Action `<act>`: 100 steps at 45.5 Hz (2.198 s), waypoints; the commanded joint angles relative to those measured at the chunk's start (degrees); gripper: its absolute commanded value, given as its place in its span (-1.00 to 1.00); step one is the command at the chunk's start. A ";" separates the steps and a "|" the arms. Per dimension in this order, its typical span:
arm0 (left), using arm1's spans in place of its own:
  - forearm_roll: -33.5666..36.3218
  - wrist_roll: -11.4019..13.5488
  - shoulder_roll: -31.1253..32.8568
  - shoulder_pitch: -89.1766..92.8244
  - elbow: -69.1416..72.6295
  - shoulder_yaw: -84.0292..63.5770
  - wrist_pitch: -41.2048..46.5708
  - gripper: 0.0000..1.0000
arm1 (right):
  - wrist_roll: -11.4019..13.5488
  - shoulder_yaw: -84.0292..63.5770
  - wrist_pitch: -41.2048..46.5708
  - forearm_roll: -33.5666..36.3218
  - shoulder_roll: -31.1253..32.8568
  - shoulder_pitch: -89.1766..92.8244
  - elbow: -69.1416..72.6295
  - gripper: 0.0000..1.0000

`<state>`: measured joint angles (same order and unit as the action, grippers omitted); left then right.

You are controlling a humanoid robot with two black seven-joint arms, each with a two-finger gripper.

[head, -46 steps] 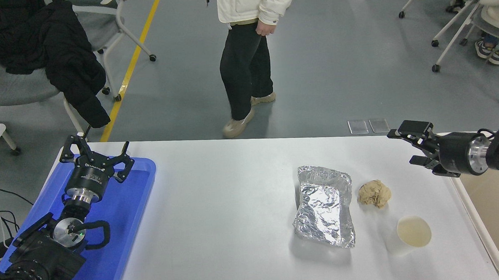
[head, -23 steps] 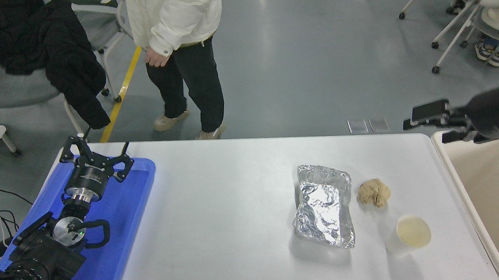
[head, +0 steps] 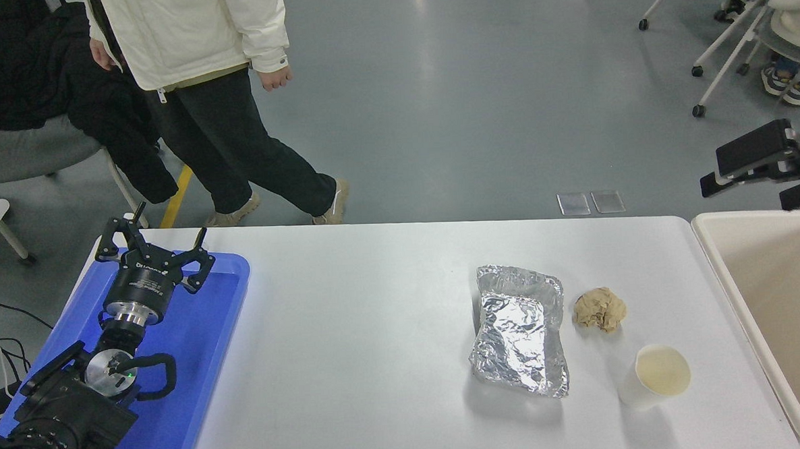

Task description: Pick up paper cup place in dustbin

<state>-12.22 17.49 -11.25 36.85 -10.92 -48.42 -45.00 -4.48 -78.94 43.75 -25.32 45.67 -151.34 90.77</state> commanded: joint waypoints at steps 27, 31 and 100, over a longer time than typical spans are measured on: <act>0.00 0.09 0.00 -0.02 0.03 0.00 0.00 1.00 | -0.01 -1.30 1.25 -0.34 -0.14 -0.80 0.46 1.00; 0.00 0.09 0.00 -0.02 0.03 0.00 0.00 1.00 | -0.01 -1.39 1.25 -0.34 -0.06 -0.10 0.46 1.00; 0.00 0.18 0.00 -0.02 0.03 0.00 0.00 1.00 | -0.27 1.94 -23.35 -7.90 8.12 36.10 1.51 0.90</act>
<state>-12.21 17.63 -11.28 36.82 -10.90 -48.43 -45.00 -4.70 -81.94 30.81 -31.97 55.17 -129.59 92.69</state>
